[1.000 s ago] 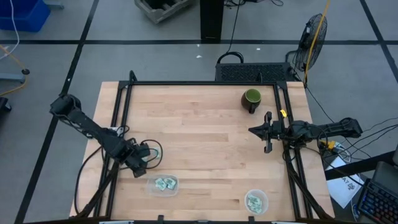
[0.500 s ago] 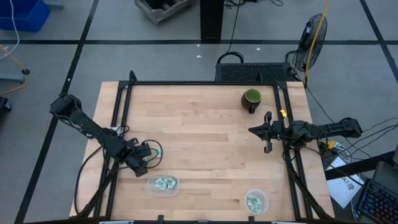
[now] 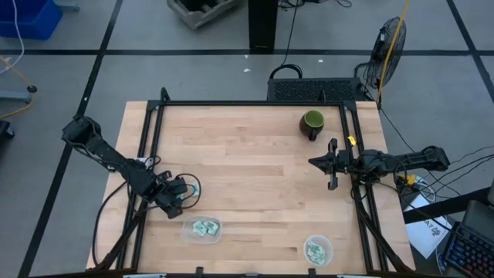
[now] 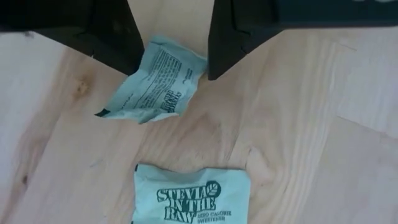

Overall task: Pick and place Stevia / Truvia into bins
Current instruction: Put the stevia packet into the left transparent container

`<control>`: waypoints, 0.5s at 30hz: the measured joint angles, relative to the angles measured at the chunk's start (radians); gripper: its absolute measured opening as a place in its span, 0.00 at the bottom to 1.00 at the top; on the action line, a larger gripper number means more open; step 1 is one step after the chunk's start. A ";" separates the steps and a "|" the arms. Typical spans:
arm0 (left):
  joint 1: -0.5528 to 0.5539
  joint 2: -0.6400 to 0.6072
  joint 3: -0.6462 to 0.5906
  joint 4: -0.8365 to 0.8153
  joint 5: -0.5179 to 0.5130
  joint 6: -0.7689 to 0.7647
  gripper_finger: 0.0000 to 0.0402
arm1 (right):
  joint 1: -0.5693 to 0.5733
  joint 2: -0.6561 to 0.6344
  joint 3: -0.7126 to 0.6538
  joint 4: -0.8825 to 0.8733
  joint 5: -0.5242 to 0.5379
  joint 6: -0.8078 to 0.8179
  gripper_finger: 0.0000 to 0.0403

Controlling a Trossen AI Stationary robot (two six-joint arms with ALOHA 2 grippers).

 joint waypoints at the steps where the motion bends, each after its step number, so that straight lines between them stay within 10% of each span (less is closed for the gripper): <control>1: 0.003 0.000 0.000 0.005 -0.001 0.005 0.42 | 0.000 0.000 0.000 0.000 0.000 0.000 0.01; 15: 0.052 0.003 0.009 0.040 -0.019 0.095 0.03 | 0.000 0.000 0.000 0.000 0.000 0.000 0.01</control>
